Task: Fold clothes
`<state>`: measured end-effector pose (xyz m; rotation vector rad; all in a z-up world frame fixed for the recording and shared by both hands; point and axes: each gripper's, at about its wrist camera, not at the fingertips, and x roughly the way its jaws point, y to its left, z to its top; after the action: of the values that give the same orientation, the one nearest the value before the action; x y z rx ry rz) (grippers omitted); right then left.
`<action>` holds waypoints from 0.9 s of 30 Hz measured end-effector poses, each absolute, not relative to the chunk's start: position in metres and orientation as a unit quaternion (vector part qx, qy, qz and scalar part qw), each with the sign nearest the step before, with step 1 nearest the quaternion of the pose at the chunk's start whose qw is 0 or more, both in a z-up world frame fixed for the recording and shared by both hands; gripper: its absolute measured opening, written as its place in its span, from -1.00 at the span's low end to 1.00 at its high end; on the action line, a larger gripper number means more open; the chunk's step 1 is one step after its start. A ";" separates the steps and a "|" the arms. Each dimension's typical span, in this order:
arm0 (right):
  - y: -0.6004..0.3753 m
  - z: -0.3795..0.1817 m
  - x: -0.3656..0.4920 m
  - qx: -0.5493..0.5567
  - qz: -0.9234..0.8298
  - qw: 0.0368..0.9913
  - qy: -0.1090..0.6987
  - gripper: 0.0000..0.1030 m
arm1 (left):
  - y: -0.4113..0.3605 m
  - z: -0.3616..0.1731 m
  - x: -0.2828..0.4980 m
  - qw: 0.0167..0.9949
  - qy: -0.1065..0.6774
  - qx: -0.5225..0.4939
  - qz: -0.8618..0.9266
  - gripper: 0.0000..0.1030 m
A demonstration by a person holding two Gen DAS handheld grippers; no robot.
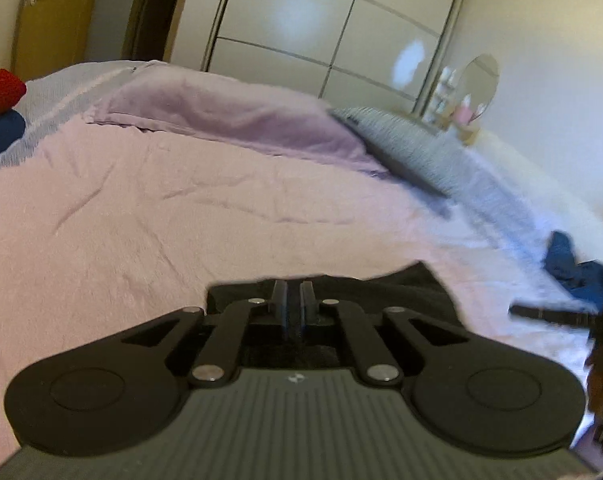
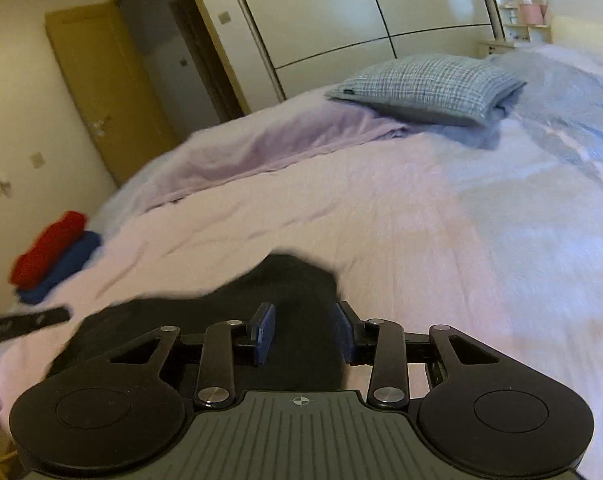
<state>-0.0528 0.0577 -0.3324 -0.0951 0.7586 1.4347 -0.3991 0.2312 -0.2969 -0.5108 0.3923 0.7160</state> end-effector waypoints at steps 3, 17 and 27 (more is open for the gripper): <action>0.019 -0.341 -0.088 -0.055 0.636 0.690 0.341 -0.28 | 0.199 -0.301 -0.415 0.891 0.196 -0.240 0.331 -0.94; 0.017 -0.376 -0.141 -0.110 0.583 0.730 0.340 -0.28 | 0.215 -0.333 -0.418 0.901 0.216 -0.258 0.272 -0.95; 0.053 -0.339 -0.106 -0.103 0.523 0.702 0.473 -0.28 | 0.312 -0.292 -0.368 0.857 0.326 -0.333 0.221 -0.94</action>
<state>-0.1059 0.0532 -0.3389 -0.2303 1.0528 1.1637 -0.3675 0.3118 -0.2917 -0.6992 0.6848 0.4638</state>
